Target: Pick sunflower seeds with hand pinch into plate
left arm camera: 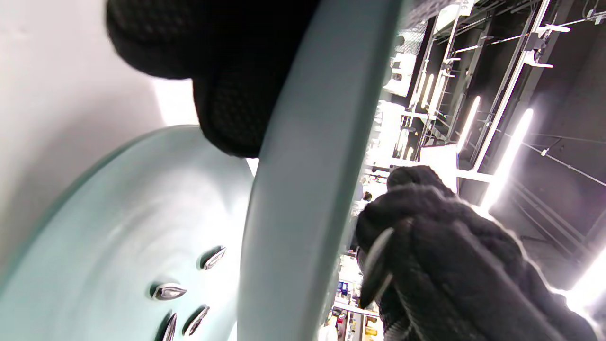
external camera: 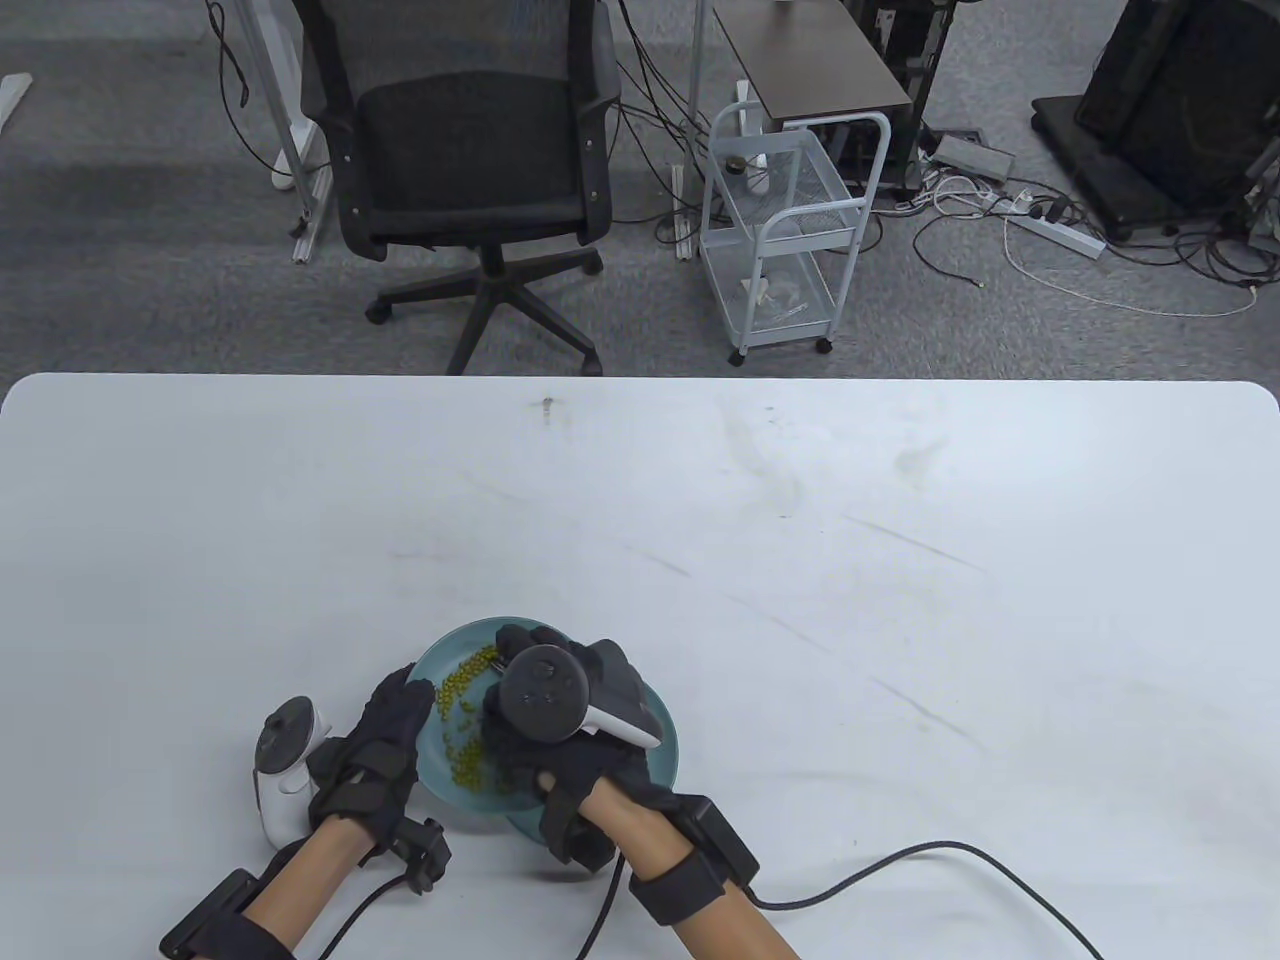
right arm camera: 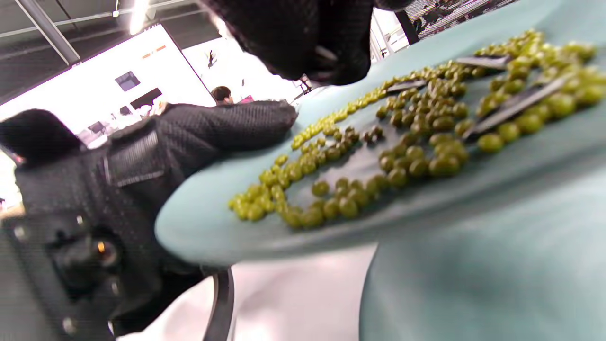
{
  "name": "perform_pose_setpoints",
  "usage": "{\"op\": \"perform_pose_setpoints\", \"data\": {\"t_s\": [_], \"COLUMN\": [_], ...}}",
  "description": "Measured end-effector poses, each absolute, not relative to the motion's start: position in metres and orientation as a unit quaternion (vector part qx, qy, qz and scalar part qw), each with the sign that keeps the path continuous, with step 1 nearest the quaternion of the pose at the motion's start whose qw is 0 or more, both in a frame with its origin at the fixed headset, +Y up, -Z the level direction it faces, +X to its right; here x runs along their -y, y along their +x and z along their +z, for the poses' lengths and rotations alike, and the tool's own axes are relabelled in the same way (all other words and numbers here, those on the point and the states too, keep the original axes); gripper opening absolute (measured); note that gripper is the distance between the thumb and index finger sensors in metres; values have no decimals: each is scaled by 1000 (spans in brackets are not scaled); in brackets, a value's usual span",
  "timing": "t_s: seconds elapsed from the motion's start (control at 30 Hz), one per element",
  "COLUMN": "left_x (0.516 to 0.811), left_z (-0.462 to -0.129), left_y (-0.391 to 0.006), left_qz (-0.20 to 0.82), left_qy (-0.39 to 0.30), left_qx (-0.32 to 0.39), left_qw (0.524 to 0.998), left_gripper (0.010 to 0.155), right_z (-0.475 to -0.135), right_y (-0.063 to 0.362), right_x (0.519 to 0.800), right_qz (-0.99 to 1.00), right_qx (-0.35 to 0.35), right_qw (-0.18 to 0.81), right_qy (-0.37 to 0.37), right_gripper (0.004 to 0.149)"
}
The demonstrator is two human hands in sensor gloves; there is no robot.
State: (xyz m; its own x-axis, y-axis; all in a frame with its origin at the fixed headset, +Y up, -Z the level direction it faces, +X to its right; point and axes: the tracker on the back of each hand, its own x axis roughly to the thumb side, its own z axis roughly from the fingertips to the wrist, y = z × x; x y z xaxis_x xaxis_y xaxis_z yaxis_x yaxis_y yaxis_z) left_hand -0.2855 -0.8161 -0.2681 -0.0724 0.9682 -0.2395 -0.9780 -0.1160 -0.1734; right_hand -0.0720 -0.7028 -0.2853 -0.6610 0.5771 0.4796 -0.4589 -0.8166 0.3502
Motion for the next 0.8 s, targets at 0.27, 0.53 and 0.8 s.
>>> {"op": "perform_pose_setpoints", "data": {"t_s": [0.27, 0.53, 0.8], "left_x": [812, 811, 810], "left_z": [-271, -275, -276], "left_y": [-298, -316, -319], "left_qz": [743, 750, 754], "left_qy": [-136, -110, -103], "left_qx": [-32, -60, -64], "left_qw": [655, 650, 645], "left_gripper": [51, 51, 51], "right_z": [-296, -291, -287], "right_y": [-35, -11, -27], "right_x": [682, 704, 744], "right_qz": [905, 921, 912], "right_qx": [-60, -73, -190], "right_qw": [345, 331, 293], "right_qy": [242, 193, 214], "right_gripper": [34, 34, 34]}}
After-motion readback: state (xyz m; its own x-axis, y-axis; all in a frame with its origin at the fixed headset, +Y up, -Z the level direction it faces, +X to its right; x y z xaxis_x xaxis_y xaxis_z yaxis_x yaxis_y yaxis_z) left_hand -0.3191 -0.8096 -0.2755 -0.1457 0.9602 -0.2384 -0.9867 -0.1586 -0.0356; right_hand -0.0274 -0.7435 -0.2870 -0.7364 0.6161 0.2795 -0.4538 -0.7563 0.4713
